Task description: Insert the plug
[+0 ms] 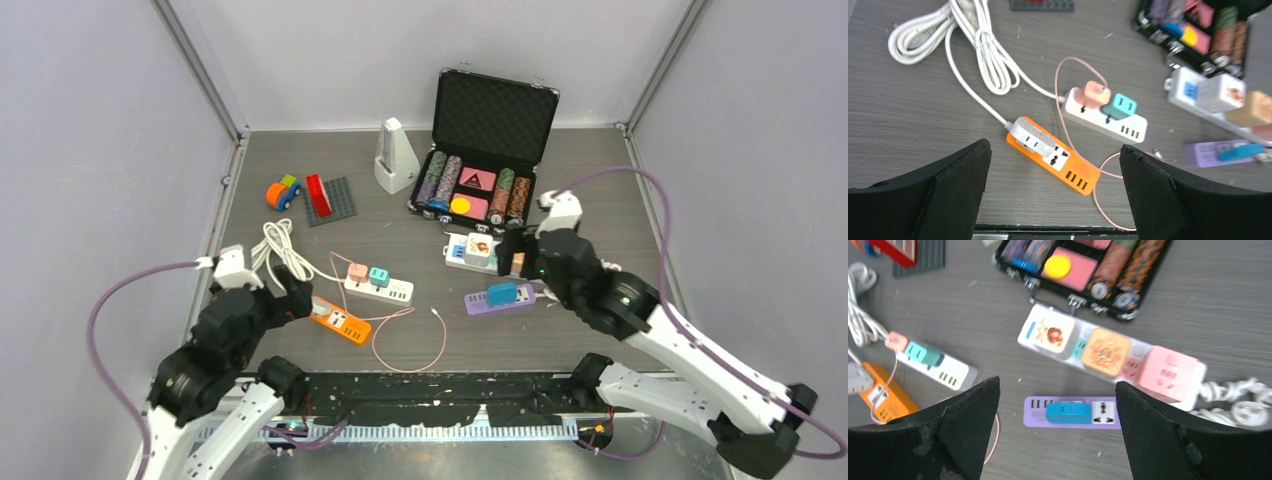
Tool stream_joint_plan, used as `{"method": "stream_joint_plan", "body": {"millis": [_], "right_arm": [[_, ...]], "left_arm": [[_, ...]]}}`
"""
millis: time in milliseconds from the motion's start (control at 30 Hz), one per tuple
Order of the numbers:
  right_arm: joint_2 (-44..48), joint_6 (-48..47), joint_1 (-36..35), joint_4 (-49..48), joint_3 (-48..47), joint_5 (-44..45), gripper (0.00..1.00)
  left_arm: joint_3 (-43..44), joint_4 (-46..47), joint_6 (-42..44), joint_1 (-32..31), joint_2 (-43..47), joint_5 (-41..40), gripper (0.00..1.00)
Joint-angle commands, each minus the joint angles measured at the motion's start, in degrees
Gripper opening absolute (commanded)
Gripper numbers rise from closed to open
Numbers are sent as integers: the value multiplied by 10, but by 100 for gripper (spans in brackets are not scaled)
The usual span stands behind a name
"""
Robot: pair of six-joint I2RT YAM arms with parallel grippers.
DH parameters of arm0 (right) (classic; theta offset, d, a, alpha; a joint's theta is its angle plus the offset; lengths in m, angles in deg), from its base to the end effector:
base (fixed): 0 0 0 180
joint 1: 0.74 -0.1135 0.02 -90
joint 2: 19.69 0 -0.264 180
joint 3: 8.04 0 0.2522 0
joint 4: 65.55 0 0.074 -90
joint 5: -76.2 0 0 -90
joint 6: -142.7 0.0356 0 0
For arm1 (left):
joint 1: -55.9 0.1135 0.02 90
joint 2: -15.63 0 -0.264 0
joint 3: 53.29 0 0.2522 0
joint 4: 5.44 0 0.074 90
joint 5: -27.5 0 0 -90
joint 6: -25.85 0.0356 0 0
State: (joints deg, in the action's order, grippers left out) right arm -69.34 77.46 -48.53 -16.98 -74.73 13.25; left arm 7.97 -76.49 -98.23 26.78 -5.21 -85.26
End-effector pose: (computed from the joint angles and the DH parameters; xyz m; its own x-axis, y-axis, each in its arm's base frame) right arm 0.1331 0.1227 0.3333 -0.4862 0.0191 -0.8736 -0.2154 0.9663 0.1410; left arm 0.0567 -0.0158 0.3165 -0.4571 -0.3368 -0.8231 -0.1186 0.9403 -0.3189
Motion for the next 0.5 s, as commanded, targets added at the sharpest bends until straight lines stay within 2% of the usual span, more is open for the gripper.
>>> {"method": "stream_joint_plan", "body": {"millis": [0,167,300,467], "right_arm": [[118,-15,3,22,-8,139,90],[270,-43,4,58,-40,234,90],[366,-78,3,62,-76,263,90],[428,-139,3,48,-110,262,92]], "left_arm": [[54,-56,24,2,73,11,100],[96,-86,61,2,128,28,100],[127,-103,77,2,151,31,100],[148,-116,98,2,173,19,100]]}}
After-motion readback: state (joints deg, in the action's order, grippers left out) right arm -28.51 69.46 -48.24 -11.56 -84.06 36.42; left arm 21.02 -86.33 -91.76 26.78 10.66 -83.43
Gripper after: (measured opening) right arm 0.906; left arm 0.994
